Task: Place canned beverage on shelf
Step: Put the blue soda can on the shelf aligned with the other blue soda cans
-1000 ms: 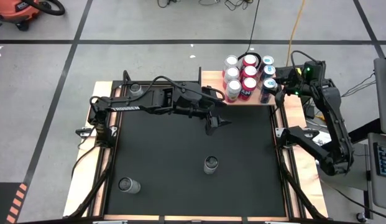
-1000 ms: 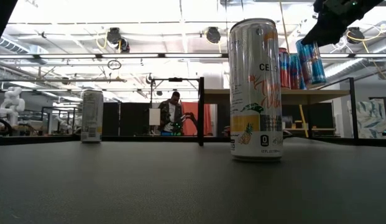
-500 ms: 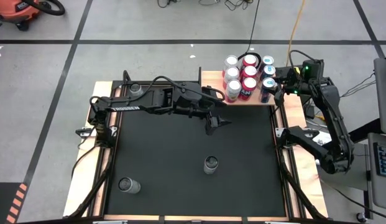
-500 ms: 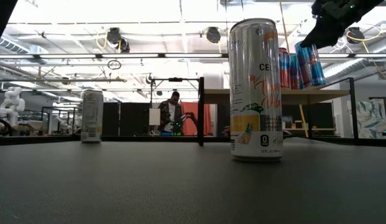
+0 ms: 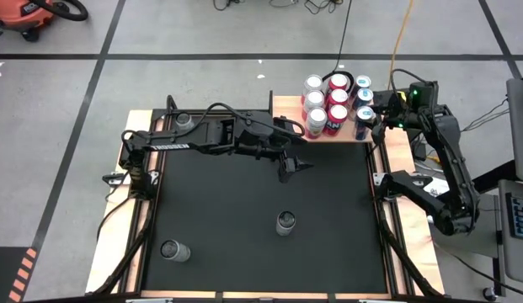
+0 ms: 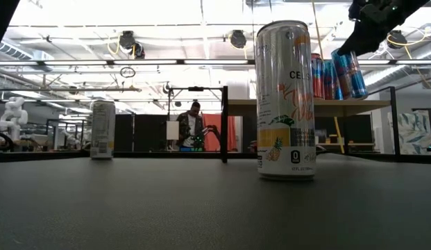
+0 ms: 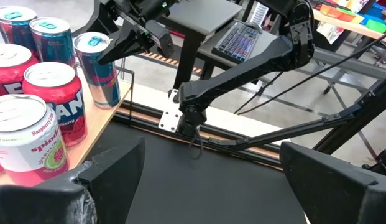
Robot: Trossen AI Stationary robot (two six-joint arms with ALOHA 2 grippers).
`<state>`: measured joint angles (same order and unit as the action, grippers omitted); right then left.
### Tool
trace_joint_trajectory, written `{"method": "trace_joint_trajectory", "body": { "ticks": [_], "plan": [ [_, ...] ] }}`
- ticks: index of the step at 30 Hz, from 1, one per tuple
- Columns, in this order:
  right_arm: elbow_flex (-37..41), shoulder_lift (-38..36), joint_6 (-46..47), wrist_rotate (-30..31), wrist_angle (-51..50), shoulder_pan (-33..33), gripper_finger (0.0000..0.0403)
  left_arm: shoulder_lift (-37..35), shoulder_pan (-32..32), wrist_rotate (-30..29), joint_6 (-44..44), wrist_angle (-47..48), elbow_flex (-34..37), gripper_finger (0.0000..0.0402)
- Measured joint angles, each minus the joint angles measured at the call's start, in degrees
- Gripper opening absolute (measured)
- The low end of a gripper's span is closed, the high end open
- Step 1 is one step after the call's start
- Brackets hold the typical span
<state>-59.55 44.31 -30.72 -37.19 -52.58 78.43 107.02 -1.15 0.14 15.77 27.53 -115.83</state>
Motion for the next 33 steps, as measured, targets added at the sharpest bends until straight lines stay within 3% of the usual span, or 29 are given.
{"method": "trace_joint_trajectory", "body": {
  "ticks": [14,23,33],
  "plan": [
    [-0.09,0.20,-0.59,0.83,-0.61,0.00,0.0210,0.00,0.00,0.02,0.04,0.00,0.00,0.0375],
    [-0.07,0.26,-0.15,1.35,-1.24,0.00,0.0265,0.00,0.00,0.02,0.21,-0.01,0.00,0.0375],
    [-0.07,0.03,1.10,1.94,-0.78,0.00,0.0269,0.00,0.00,0.02,0.19,-0.01,0.00,0.0375]
  ]
}}
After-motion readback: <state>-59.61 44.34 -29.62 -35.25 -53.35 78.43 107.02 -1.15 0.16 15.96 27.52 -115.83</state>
